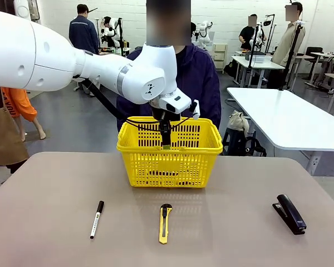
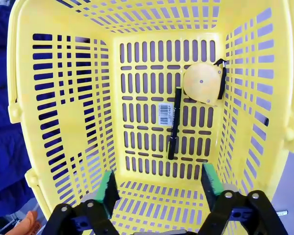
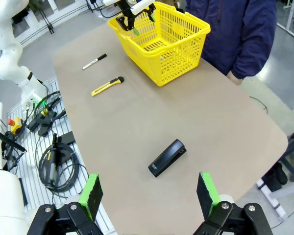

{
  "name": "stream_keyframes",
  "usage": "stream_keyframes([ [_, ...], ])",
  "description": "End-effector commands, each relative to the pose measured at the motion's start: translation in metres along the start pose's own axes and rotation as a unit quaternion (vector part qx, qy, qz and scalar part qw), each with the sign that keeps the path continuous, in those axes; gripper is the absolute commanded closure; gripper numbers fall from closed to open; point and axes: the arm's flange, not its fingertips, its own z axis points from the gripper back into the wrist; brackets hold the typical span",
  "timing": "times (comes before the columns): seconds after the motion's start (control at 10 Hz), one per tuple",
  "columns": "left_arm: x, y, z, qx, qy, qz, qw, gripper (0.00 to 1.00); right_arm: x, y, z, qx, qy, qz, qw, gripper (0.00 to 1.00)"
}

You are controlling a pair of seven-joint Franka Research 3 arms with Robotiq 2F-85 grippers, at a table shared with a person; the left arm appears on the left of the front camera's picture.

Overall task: Place the items the person wants into the basket.
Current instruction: Pick up the item the person points to and place it in the Market Basket.

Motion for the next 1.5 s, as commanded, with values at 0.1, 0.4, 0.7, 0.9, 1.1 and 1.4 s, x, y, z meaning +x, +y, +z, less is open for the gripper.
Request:
stream_keyframes([
  [0.1, -0.005, -0.001, 0.002, 0.004, 0.001, -0.012, 1.0, 0.0, 0.001, -0.001, -0.001, 0.003, -0.014, 0.008, 1.0, 0.0],
  [0.4, -0.008, -0.006, 0.02, 0.005, -0.007, -0.014, 1.0, 0.0, 0.001, -0.001, -0.001, 0.003, -0.014, 0.008, 1.0, 0.0],
  [0.7, -0.062, -0.036, 0.089, 0.026, -0.041, -0.008, 0.999, 0.0, 0.001, -0.001, -0.001, 0.003, -0.014, 0.008, 1.0, 0.0],
  [0.9, -0.122, -0.07, 0.138, 0.041, -0.054, 0.012, 0.998, 0.0, 0.001, -0.001, -0.001, 0.003, -0.014, 0.008, 1.0, 0.0],
  [1.1, -0.186, -0.112, 0.17, 0.03, -0.048, 0.037, 0.998, 0.0, 0.001, -0.001, -0.001, 0.003, -0.014, 0.008, 1.0, 0.0],
  [1.4, -0.244, -0.156, 0.196, 0.045, -0.057, 0.074, 0.995, 0.0, 0.001, -0.001, -0.001, 0.003, -0.014, 0.008, 1.0, 0.0],
])
